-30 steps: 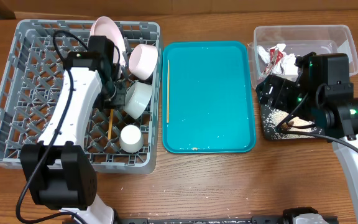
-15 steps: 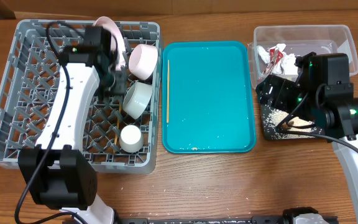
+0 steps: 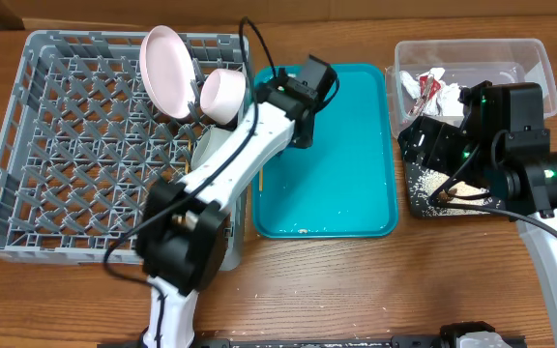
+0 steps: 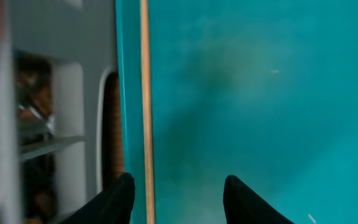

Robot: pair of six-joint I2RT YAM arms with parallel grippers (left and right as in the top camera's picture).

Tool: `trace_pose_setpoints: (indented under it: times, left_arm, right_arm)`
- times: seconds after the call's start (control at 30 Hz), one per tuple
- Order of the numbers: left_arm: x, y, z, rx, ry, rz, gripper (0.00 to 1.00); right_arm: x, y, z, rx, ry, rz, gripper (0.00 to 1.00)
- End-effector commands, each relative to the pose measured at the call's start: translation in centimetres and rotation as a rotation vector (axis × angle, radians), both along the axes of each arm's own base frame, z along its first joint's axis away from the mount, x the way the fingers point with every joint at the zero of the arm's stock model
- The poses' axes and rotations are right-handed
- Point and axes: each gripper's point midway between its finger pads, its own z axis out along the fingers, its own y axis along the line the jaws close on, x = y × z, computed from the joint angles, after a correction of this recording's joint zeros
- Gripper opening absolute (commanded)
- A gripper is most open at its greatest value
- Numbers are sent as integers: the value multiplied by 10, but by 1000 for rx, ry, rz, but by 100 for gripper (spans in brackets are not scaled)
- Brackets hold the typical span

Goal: Sort waste into correct bins and load items into the dishwasher

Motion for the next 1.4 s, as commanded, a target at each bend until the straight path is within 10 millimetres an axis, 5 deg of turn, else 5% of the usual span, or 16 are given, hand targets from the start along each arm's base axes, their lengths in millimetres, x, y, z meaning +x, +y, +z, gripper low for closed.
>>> trace_pose_setpoints:
  times: [0.0,0.43,0.73,1.03,1.37]
  left_arm:
    - [14,13,-18,14,-30,140,49]
    - [30,35,-39,1,1,128,47]
    - [35,26,-41,-35,1,56,44]
    - [30,31,-66,-34,2,58,41]
    - [37,23,-64,-60,-31,49,39]
  right_arm:
    - [2,-3,5,-10,-20,-4,100]
    - [2,-3,5,-10,-20,-4,100]
    - [2,-3,5,-10,-20,-4,100]
    - [2,-3,5,-10,-20,-4,100]
    - [2,-3,5,-10,-20,-4,100]
